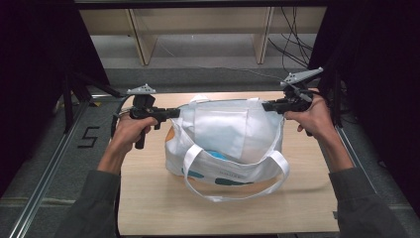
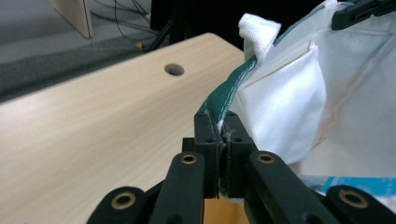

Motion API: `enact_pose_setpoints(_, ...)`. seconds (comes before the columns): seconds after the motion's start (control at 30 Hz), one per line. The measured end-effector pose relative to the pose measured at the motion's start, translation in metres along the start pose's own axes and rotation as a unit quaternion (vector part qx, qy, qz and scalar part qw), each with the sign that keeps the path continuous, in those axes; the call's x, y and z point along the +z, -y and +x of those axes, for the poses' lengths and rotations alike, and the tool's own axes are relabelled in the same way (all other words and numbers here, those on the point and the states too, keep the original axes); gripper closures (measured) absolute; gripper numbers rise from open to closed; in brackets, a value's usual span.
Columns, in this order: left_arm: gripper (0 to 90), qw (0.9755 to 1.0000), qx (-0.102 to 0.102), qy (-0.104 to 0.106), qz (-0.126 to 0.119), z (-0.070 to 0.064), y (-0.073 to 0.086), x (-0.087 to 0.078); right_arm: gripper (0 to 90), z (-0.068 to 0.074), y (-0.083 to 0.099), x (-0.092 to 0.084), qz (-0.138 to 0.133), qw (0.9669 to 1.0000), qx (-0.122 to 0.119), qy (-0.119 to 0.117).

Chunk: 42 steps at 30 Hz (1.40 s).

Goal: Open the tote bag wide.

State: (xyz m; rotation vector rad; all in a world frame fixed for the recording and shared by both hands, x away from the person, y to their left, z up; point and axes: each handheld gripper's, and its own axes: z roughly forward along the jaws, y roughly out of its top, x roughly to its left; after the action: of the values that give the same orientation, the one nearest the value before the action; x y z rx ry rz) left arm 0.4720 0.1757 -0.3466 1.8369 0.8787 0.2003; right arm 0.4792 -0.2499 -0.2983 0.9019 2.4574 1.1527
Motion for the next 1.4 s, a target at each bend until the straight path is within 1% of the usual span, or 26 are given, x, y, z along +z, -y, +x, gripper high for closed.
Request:
enact_pose_setpoints(0.03, 86.6, 0.9999, -0.006, 0.007, 0.004, 0.003, 0.004, 0.004, 87.7, 0.0, 0.002, 0.004, 0.003, 0.9999, 0.011, 0.002)
enact_pose_setpoints(0.07, 86.6, 0.9999, -0.009, 0.006, 0.005, 0.005, 0.007, 0.007, 87.4, -0.001, 0.004, 0.004, 0.012, 0.9999, 0.007, 0.002)
enact_pose_setpoints(0.1, 86.6, 0.9998, -0.015, 0.002, 0.01, 0.006, 0.011, 0.011, 86.6, 0.0, 0.005, 0.005, 0.004, 0.9999, 0.012, 0.004)
enact_pose_setpoints(0.2, 86.6, 0.9995, -0.023, 0.004, 0.023, 0.012, 0.019, 0.018, 78.2, 0.004, 0.005, 0.0, -0.01, 0.9999, 0.008, -0.003)
enact_pose_setpoints(0.23, 86.6, 0.9993, -0.027, 0.004, 0.024, 0.013, 0.021, 0.02, 75.6, 0.008, 0.003, -0.005, -0.01, 0.9998, 0.007, -0.012)
enact_pose_setpoints(0.27, 86.6, 0.9992, -0.031, 0.002, 0.023, 0.014, 0.022, 0.021, 72.4, 0.014, 0.001, -0.011, -0.012, 0.9999, 0.006, -0.011)
enact_pose_setpoints(0.33, 86.6, 0.999, -0.038, 0.004, 0.026, 0.017, 0.022, 0.021, 68.4, 0.03, -0.004, -0.026, -0.029, 0.9994, -0.013, -0.011)
enact_pose_setpoints(0.47, 86.6, 0.999, -0.036, -0.006, 0.025, 0.017, 0.02, 0.023, 66.4, 0.062, -0.009, -0.052, -0.065, 0.996, -0.04, -0.048)
enact_pose_setpoints(0.5, 86.5, 0.9989, -0.035, -0.007, 0.029, 0.018, 0.019, 0.023, 65.1, 0.069, -0.01, -0.056, -0.072, 0.9941, -0.05, -0.064)
enact_pose_setpoints(0.57, 86.5, 0.9989, -0.035, -0.003, 0.03, 0.019, 0.018, 0.024, 62.7, 0.087, -0.006, -0.061, -0.075, 0.9909, -0.05, -0.1)
enact_pose_setpoints(0.6, 86.5, 0.9987, -0.04, -0.004, 0.031, 0.019, 0.018, 0.024, 61.0, 0.095, -0.003, -0.061, -0.072, 0.9899, -0.051, -0.111)
enact_pose_setpoints(0.67, 86.5, 0.9989, -0.034, -0.005, 0.032, 0.02, 0.017, 0.024, 58.7, 0.109, 0.003, -0.061, -0.063, 0.9864, -0.063, -0.138)
enact_pose_setpoints(0.73, 86.5, 0.9988, -0.037, -0.007, 0.032, 0.02, 0.016, 0.024, 57.8, 0.121, 0.009, -0.059, -0.059, 0.9832, -0.085, -0.15)
enact_pose_setpoints(0.77, 86.5, 0.9988, -0.039, -0.003, 0.03, 0.021, 0.016, 0.025, 57.5, 0.129, 0.013, -0.058, -0.055, 0.9826, -0.082, -0.157)
enact_pose_setpoints(0.8, 86.4, 0.9987, -0.041, -0.007, 0.028, 0.021, 0.016, 0.025, 57.9, 0.136, 0.016, -0.057, -0.041, 0.9819, -0.093, -0.16)
enact_pose_setpoints(0.83, 86.4, 0.9985, -0.043, -0.005, 0.032, 0.022, 0.015, 0.025, 60.3, 0.141, 0.019, -0.054, -0.031, 0.9817, -0.107, -0.154)
enact_pose_setpoints(0.9, 86.1, 0.9987, -0.04, -0.009, 0.028, 0.021, 0.015, 0.026, 77.1, 0.151, 0.024, -0.052, -0.018, 0.982, -0.139, -0.126)
enact_pose_setpoints(0.93, 86.0, 0.9988, -0.038, -0.009, 0.031, 0.021, 0.015, 0.026, 82.8, 0.155, 0.026, -0.051, -0.012, 0.9808, -0.156, -0.117)
enact_pose_setpoints(0.97, 85.9, 0.9989, -0.038, -0.011, 0.026, 0.021, 0.015, 0.027, 85.7, 0.158, 0.028, -0.049, -0.01, 0.9798, -0.164, -0.114)
enact_pose_setpoints(1.03, 85.9, 0.9987, -0.04, -0.007, 0.03, 0.021, 0.015, 0.027, 87.5, 0.164, 0.031, -0.046, -0.007, 0.978, -0.173, -0.115)
enact_pose_setpoints(1.13, 85.8, 0.999, -0.037, 0.003, 0.026, 0.021, 0.016, 0.026, 88.1, 0.174, 0.036, -0.042, -0.002, 0.9733, -0.187, -0.133)
enact_pose_setpoints(1.2, 85.7, 0.9988, -0.041, 0.004, 0.025, 0.021, 0.019, 0.025, 88.1, 0.184, 0.041, -0.037, 0.002, 0.971, -0.197, -0.136)
enact_pose_setpoints(1.23, 85.6, 0.9987, -0.044, 0.004, 0.025, 0.02, 0.02, 0.025, 88.2, 0.188, 0.043, -0.035, 0.004, 0.9703, -0.204, -0.13)
enact_pose_setpoints(1.27, 85.3, 0.999, -0.038, 0.003, 0.025, 0.02, 0.021, 0.024, 88.4, 0.191, 0.045, -0.034, 0.004, 0.97, -0.211, -0.12)
enact_pose_setpoints(1.37, 79.0, 0.9992, -0.036, 0.004, 0.019, 0.018, 0.022, 0.017, 88.7, 0.189, 0.043, -0.037, -0.01, 0.9721, -0.22, -0.081)
enact_pose_setpoints(1.4, 77.4, 0.9995, -0.03, 0.002, 0.013, 0.015, 0.022, 0.012, 88.7, 0.186, 0.042, -0.038, -0.01, 0.9733, -0.216, -0.077)
